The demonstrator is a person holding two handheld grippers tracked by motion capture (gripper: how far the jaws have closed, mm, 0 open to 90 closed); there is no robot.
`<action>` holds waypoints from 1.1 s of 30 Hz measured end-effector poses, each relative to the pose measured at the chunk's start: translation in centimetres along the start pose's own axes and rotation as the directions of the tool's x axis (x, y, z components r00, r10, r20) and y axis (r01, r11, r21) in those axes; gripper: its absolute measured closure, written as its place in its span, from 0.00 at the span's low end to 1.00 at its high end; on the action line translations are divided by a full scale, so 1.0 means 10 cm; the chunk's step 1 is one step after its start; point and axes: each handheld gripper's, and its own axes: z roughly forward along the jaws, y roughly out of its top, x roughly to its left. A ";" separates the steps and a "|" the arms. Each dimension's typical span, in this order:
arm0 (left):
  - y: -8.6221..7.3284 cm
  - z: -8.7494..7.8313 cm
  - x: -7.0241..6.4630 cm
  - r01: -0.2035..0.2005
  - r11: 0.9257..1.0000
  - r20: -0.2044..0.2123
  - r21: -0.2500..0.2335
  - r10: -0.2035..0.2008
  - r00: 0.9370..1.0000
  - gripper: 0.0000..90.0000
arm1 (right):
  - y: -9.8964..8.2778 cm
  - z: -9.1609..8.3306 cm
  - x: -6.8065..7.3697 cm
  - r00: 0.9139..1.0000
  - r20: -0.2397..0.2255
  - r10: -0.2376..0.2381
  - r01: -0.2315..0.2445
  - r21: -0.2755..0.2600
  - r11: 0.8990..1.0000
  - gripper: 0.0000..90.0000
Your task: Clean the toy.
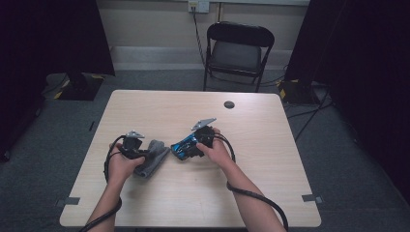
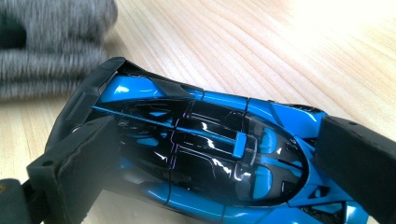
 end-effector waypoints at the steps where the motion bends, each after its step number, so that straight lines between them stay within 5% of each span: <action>1: 0.03 -0.01 0.01 0.002 1.000 -0.011 -0.014 -0.002 1.000 0.86 | 0.00 0.00 0.00 1.000 0.000 0.000 0.000 0.000 1.000 0.00; 7: 0.35 0.06 0.04 -0.028 0.999 -0.033 -0.036 0.027 0.999 0.86 | -0.01 0.00 0.00 1.000 0.000 0.000 0.000 -0.005 1.000 0.00; 15: 0.78 0.45 0.01 -0.041 0.999 -0.020 -0.024 0.041 0.999 0.86 | 0.00 0.00 -0.01 1.000 0.000 0.001 -0.001 0.000 1.000 0.00; 19: 0.93 0.65 -0.01 -0.085 0.996 -0.029 0.005 0.085 0.996 0.86 | 0.00 0.00 0.00 1.000 0.000 0.002 -0.002 -0.001 1.000 0.00; 28: 1.15 1.03 -0.20 -0.161 0.986 -0.024 0.040 0.162 0.987 0.86 | 0.00 0.00 -0.01 1.000 -0.002 0.003 -0.003 -0.003 1.000 0.00; 31: 1.15 1.16 -0.29 -0.200 0.979 -0.030 0.047 0.201 0.979 0.84 | 0.00 0.00 -0.01 1.000 0.000 0.000 0.000 0.001 1.000 0.00; 33: 1.11 1.25 -0.34 -0.198 0.979 -0.026 0.054 0.200 0.979 0.83 | 0.00 0.00 -0.01 1.000 0.000 0.003 -0.003 -0.001 1.000 0.00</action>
